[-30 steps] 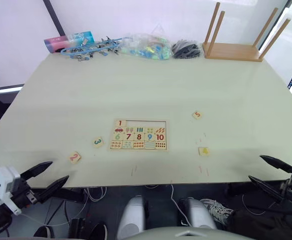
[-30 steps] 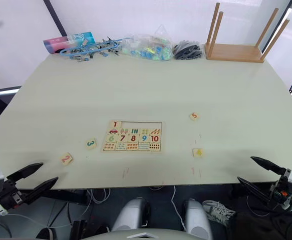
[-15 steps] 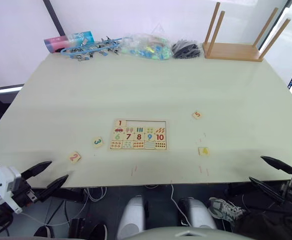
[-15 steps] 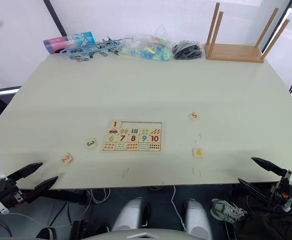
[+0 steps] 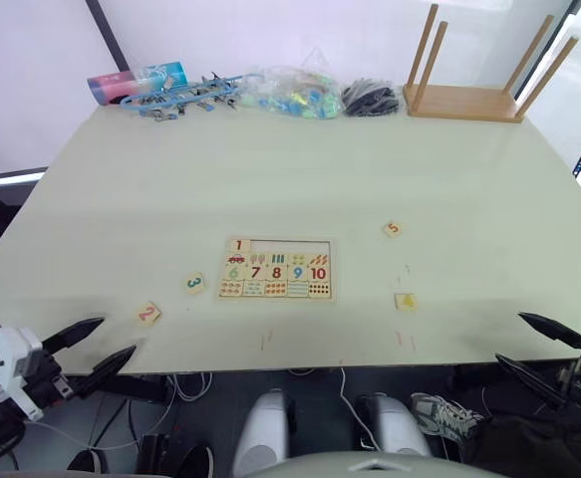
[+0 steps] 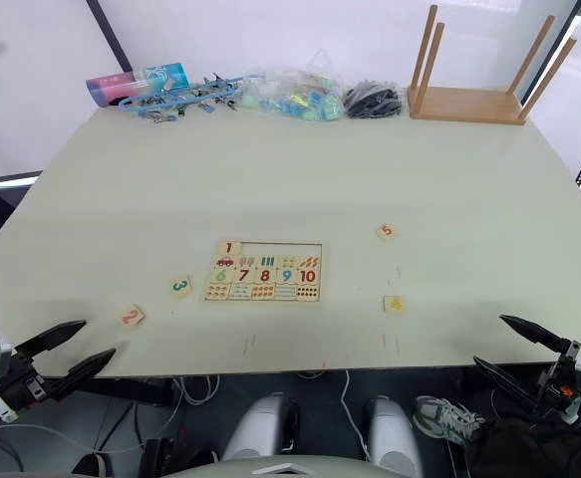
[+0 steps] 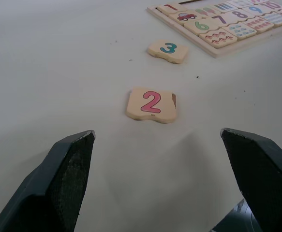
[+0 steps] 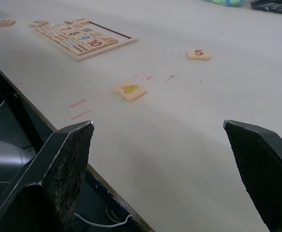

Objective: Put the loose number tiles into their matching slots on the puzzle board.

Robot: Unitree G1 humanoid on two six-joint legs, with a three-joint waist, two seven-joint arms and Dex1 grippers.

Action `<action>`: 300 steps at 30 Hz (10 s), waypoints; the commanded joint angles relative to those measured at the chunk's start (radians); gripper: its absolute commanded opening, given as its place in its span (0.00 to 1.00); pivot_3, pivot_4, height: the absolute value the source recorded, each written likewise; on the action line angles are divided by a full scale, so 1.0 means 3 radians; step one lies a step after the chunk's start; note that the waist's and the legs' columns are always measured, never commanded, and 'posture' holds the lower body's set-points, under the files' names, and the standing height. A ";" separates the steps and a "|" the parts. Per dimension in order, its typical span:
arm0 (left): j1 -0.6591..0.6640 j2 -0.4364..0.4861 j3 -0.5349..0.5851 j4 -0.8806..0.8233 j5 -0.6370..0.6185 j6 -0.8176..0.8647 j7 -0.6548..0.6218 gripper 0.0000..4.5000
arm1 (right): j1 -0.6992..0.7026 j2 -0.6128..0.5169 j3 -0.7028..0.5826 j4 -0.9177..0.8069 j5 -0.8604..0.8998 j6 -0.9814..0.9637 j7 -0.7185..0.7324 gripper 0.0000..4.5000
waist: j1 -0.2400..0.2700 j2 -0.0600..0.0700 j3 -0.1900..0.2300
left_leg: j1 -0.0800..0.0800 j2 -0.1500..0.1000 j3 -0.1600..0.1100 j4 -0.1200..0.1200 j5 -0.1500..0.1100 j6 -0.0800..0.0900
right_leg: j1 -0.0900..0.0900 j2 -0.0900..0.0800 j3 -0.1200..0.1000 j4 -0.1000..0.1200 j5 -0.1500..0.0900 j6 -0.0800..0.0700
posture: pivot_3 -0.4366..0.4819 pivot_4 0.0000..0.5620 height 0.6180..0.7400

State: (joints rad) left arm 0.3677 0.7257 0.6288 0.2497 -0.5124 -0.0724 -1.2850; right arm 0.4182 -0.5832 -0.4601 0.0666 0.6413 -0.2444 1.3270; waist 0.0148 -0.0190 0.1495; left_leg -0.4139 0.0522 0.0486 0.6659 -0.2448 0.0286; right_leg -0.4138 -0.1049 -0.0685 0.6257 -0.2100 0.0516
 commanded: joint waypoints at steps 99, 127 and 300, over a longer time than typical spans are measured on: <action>-0.0600 0.0400 -0.0429 0.0003 0.0266 -0.0016 -0.0181 0.99 | -0.0490 -0.0244 0.0152 -0.0638 0.0184 0.0500 0.0576 1.00 | 0.0022 0.0003 0.0005 | -0.0003 -0.0015 -0.0002 0.0004 -0.0006 0.0004 | 0.0001 0.0004 -0.0011 -0.0004 0.0000 0.0001 | 0.48 0.27 0.98; -0.2562 0.1294 -0.2754 0.2459 0.0182 -0.1618 -0.1098 0.99 | -0.0495 -0.0241 0.0168 -0.0717 0.0167 0.0460 0.0427 1.00 | 0.0014 0.0002 0.0002 | -0.0003 -0.0011 0.0004 -0.0001 -0.0001 0.0019 | 0.0001 0.0001 -0.0019 -0.0005 0.0001 0.0001 | 0.48 0.27 0.98; -0.5242 -0.0551 -0.2682 0.3500 0.2277 -0.0863 -0.0750 0.97 | -0.0074 0.0409 0.0424 -0.1033 -0.0024 -0.0083 -0.0373 1.00 | 0.0076 -0.0017 0.0007 | -0.0008 -0.0032 0.0003 0.0017 0.0001 0.0024 | 0.0015 0.0059 0.0044 0.0003 0.0011 -0.0009 | 0.48 0.27 0.98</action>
State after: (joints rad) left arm -1.1705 0.5580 -0.2029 1.3011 0.1931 -0.3441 -1.5097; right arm 0.3886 -0.4530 -0.3276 -0.2190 0.6270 -0.2478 1.2153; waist 0.0376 -0.0241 0.1518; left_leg -0.4164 0.0425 0.0493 0.6710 -0.2443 0.0357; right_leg -0.4092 -0.0871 -0.0552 0.6266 -0.2068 0.0490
